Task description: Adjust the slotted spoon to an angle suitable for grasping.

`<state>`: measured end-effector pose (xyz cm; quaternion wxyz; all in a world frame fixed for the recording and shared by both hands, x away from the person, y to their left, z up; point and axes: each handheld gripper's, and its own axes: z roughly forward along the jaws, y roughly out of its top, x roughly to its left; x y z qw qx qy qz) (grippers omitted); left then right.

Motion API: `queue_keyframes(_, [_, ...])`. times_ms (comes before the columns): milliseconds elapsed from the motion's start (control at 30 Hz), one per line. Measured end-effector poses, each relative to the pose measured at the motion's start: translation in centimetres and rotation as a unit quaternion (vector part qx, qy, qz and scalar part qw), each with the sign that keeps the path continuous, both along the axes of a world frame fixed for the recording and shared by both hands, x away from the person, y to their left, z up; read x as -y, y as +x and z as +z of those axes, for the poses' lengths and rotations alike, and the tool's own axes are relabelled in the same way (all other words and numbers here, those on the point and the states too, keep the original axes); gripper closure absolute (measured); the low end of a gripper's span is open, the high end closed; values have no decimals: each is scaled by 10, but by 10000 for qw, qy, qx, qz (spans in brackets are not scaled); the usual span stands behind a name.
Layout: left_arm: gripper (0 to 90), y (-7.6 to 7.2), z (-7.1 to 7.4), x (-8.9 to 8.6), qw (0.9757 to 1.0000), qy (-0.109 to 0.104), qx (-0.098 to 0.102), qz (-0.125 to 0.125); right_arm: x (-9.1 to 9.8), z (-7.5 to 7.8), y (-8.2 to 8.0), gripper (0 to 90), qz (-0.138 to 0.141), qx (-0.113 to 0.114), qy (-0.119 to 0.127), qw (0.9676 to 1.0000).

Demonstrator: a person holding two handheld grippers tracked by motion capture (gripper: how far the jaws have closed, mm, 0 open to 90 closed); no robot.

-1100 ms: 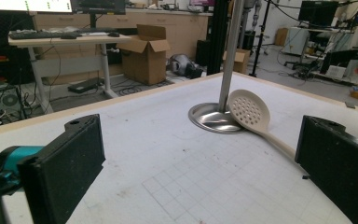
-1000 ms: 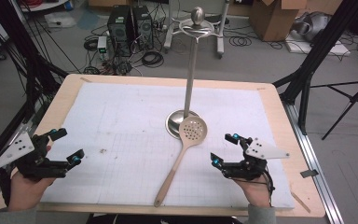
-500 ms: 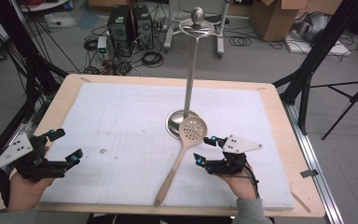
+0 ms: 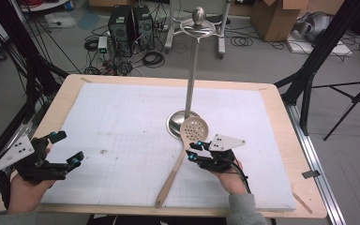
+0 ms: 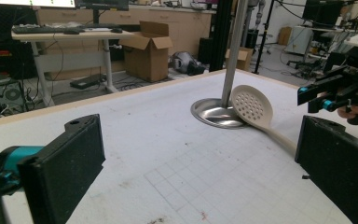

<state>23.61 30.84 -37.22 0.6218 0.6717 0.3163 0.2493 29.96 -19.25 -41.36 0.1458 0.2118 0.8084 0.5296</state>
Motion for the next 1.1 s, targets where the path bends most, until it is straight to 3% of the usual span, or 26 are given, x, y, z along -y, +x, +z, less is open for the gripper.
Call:
queue_keyframes(133, [17,0,-1,0,10000,-7,-27,-4,-2,-5,6,749,9,-105,-2,9999])
queue_keyframes(233, [17,0,0,1,9999,-138,-48,-89,-3,-7,9,810,31,-187,17,9998])
queue_keyframes(400, [17,1,-2,6,9998,-56,-68,-152,-5,-13,16,891,58,-318,12,9995])
queue_keyframes(467, [17,1,-3,6,9998,-28,-94,-145,-6,-15,18,894,47,-357,5,9994])
queue_keyframes(500, [17,2,-4,6,9999,-28,-103,-131,-8,-18,20,895,19,-517,-35,9987])
queue_keyframes(733, [18,2,-5,6,9998,-6,-125,-134,-16,-26,27,895,4,-631,-137,9979])
queue_keyframes(833, [17,3,-6,6,9998,16,-145,-141,-19,-27,29,896,-14,-625,-147,9979])
queue_keyframes(1100, [17,5,-9,7,9996,48,-203,-169,-33,-26,41,898,-95,-648,-494,9966])
